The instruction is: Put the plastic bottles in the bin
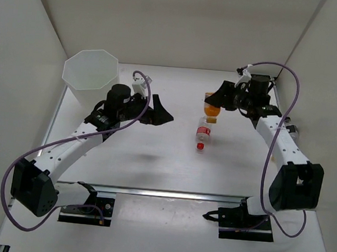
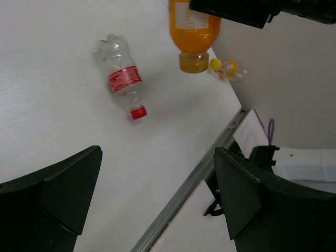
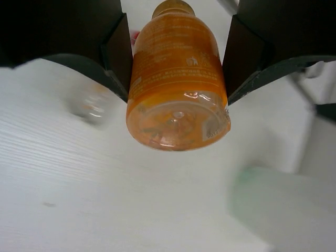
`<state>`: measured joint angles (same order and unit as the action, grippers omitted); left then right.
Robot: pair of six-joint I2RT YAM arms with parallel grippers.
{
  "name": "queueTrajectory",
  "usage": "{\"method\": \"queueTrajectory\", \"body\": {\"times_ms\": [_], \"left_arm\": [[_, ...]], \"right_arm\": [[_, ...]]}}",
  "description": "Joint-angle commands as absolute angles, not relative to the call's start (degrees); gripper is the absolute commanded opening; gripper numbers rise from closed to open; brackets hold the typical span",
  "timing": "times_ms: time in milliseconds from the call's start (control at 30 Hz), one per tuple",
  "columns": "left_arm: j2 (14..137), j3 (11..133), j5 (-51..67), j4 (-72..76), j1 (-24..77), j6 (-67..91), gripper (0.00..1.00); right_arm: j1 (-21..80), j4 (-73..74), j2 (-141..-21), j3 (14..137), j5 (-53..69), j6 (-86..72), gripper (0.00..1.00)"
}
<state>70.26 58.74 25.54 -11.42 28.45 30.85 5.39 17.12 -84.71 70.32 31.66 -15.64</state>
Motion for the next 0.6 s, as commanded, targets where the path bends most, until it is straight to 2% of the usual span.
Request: {"method": "queueTrajectory", "body": {"times_ms": [0, 167, 300, 567], "left_arm": [[70.13, 57.38, 32.8, 2.73, 32.85, 33.85, 0.98], [73.12, 60.12, 22.52, 1.92, 39.37, 26.89, 0.99], [73.65, 57.57, 23.03, 5.63, 39.02, 26.12, 0.99], [77.17, 57.57, 19.24, 2.98, 40.78, 25.3, 0.98]], "right_arm": [[7.9, -2.04, -81.48, 63.75, 49.02, -37.65, 0.24], [13.09, -13.43, -78.75, 58.46, 50.45, -52.96, 0.24], [14.23, -25.88, -77.96, 52.92, 50.89, -66.15, 0.22], [16.17, -34.98, -78.57, 49.22, 50.36, -74.7, 0.26]]}}
